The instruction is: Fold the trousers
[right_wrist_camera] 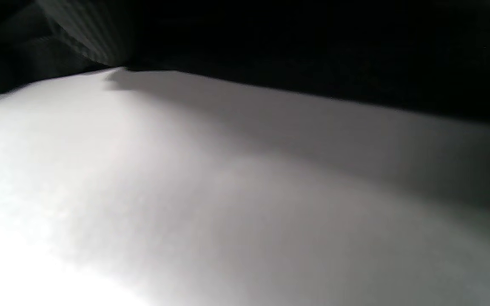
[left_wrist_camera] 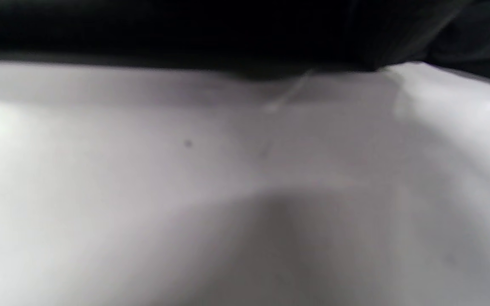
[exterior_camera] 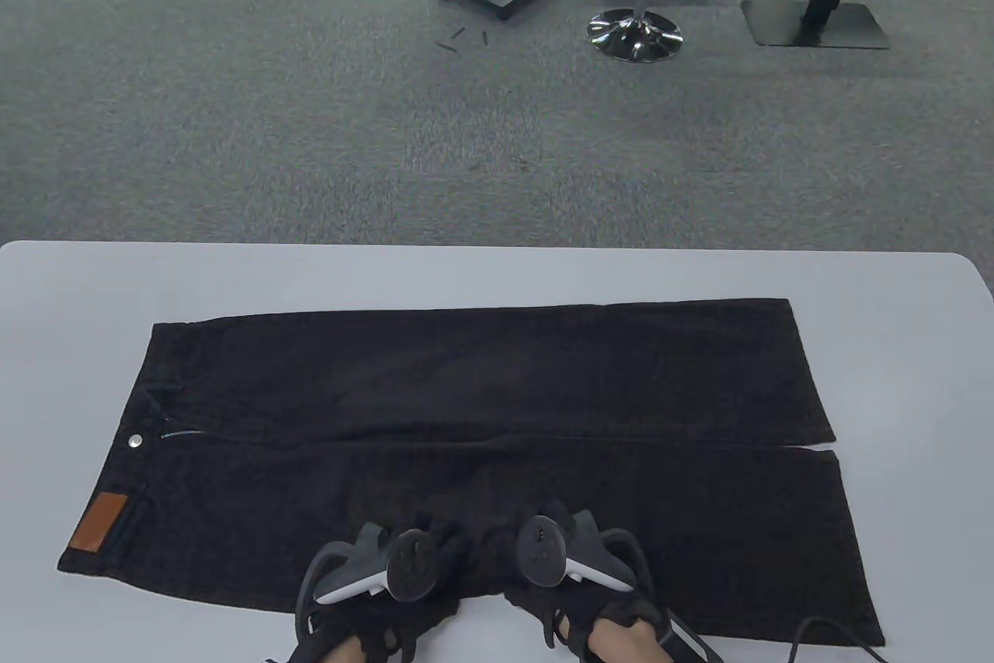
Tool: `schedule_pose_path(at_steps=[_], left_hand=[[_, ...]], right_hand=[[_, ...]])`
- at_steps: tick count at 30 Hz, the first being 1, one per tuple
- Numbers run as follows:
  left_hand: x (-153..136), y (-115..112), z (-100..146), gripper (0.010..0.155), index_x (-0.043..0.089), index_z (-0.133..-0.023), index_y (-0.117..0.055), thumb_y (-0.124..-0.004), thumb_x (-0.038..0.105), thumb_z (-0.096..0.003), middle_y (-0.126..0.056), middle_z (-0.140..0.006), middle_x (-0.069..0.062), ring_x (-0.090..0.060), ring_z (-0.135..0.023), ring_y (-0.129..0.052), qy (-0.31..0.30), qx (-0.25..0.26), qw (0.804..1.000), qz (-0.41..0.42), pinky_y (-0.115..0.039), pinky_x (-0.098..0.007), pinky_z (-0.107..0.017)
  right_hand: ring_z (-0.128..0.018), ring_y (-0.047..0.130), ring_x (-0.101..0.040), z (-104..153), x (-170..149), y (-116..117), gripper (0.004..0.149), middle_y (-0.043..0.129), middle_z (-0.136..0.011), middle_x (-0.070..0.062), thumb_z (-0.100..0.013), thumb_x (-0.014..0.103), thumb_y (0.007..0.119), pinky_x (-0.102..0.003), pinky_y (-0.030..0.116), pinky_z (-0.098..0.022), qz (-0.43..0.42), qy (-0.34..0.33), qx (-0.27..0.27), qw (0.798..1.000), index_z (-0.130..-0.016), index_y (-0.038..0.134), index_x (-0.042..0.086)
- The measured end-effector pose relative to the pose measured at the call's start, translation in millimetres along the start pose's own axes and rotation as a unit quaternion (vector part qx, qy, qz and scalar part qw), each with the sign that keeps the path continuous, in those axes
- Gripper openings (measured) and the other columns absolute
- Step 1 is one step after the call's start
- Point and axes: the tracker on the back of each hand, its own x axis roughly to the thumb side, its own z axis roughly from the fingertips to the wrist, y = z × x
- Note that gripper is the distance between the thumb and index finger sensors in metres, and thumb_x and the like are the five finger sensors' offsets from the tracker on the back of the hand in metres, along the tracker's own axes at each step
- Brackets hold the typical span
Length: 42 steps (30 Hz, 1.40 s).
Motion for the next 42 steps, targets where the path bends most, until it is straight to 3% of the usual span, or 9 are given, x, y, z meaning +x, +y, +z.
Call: schedule_pose_path(at_steps=[12,17,23,27,30,34,37,39,42], left_hand=[[0.2,1.6,-0.2,0.080,0.043,-0.116,-0.029,-0.072,0.066,-0.0526,-0.021,-0.123,0.018,-0.023,-0.122,-0.021,-0.001,0.004,1.000,-0.011,-0.030,-0.062,-0.085],[5.5,13.8,7.6,0.075,0.045,-0.115,-0.029,-0.072,0.059,-0.0554,-0.020,-0.123,0.021,-0.021,-0.123,-0.022,0.028,0.070,0.991,-0.111,-0.030,-0.061,-0.086],[5.2,18.8,11.3,0.063,0.046,-0.114,-0.045,-0.068,0.056,-0.0566,-0.034,-0.123,0.020,-0.021,-0.123,-0.033,0.048,0.098,0.986,-0.123,-0.036,-0.060,-0.086],[0.0,21.5,12.4,0.061,0.045,-0.114,-0.048,-0.065,0.058,-0.0562,-0.037,-0.123,0.019,-0.021,-0.123,-0.036,0.058,0.108,0.987,-0.102,-0.038,-0.060,-0.086],[-3.2,21.3,11.2,0.062,0.045,-0.114,-0.048,-0.064,0.059,-0.0555,-0.037,-0.123,0.020,-0.021,-0.123,-0.036,0.060,0.104,0.988,-0.096,-0.038,-0.060,-0.086],[-3.8,21.2,11.3,0.062,0.045,-0.114,-0.048,-0.062,0.060,-0.0554,-0.036,-0.123,0.020,-0.021,-0.123,-0.036,0.058,0.103,0.989,-0.088,-0.038,-0.059,-0.086],[-7.1,22.7,12.4,0.062,0.045,-0.114,-0.048,-0.062,0.060,-0.0554,-0.037,-0.123,0.020,-0.021,-0.123,-0.036,0.057,0.107,0.990,-0.071,-0.038,-0.059,-0.086],[-8.6,23.2,13.3,0.062,0.045,-0.114,-0.048,-0.062,0.061,-0.0554,-0.037,-0.123,0.019,-0.021,-0.123,-0.036,0.057,0.110,0.990,-0.064,-0.039,-0.059,-0.086],[-9.1,22.8,13.2,0.064,0.044,-0.114,-0.047,-0.062,0.061,-0.0550,-0.037,-0.123,0.019,-0.022,-0.123,-0.037,0.054,0.109,0.991,-0.060,-0.039,-0.060,-0.086]], right_hand=[[-0.107,0.037,-0.037,-8.2,-13.5,-13.3,0.053,0.045,-0.114,0.002,-0.049,0.054,0.069,-0.062,0.038,-0.077,-0.088,0.000,0.000,0.996,-0.098,0.064,0.037],[-0.108,0.033,-0.034,-11.5,-22.3,-16.7,0.053,0.043,-0.114,0.005,-0.049,0.056,0.067,-0.060,0.035,-0.077,-0.130,-0.001,0.034,0.991,-0.099,0.064,0.037],[-0.108,0.029,-0.034,-11.9,-24.4,-16.6,0.054,0.040,-0.115,0.005,-0.049,0.057,0.066,-0.060,0.032,-0.077,-0.138,-0.005,0.046,0.989,-0.099,0.063,0.037],[-0.108,0.023,-0.035,-10.8,-19.1,-11.3,0.062,0.032,-0.116,0.003,-0.047,0.062,0.069,-0.061,0.029,-0.077,-0.108,-0.010,0.055,0.993,-0.102,0.054,0.037],[-0.108,0.010,-0.037,-7.7,-7.7,-3.6,0.082,0.014,-0.117,0.002,-0.044,0.069,0.070,-0.064,0.023,-0.076,-0.028,-0.007,0.089,0.996,-0.106,0.030,0.034],[-0.108,0.010,-0.037,-6.5,9.6,1.3,0.090,0.006,-0.115,0.002,-0.044,0.069,0.069,-0.064,0.022,-0.076,0.039,-0.010,0.058,0.997,-0.104,0.015,0.030],[-0.109,0.014,-0.036,-5.1,21.8,-3.1,0.085,0.006,-0.115,0.002,-0.046,0.061,0.071,-0.064,0.024,-0.077,0.091,-0.008,-0.008,0.996,-0.103,0.015,0.031],[-0.110,0.019,-0.036,-2.7,24.0,-8.0,0.076,0.014,-0.116,0.002,-0.049,0.055,0.069,-0.064,0.027,-0.077,0.095,-0.014,-0.026,0.995,-0.104,0.022,0.031],[-0.110,0.029,-0.036,-1.4,19.6,-15.2,0.063,0.029,-0.117,0.002,-0.050,0.051,0.065,-0.064,0.030,-0.077,0.028,-0.034,-0.046,0.998,-0.104,0.040,0.032]])
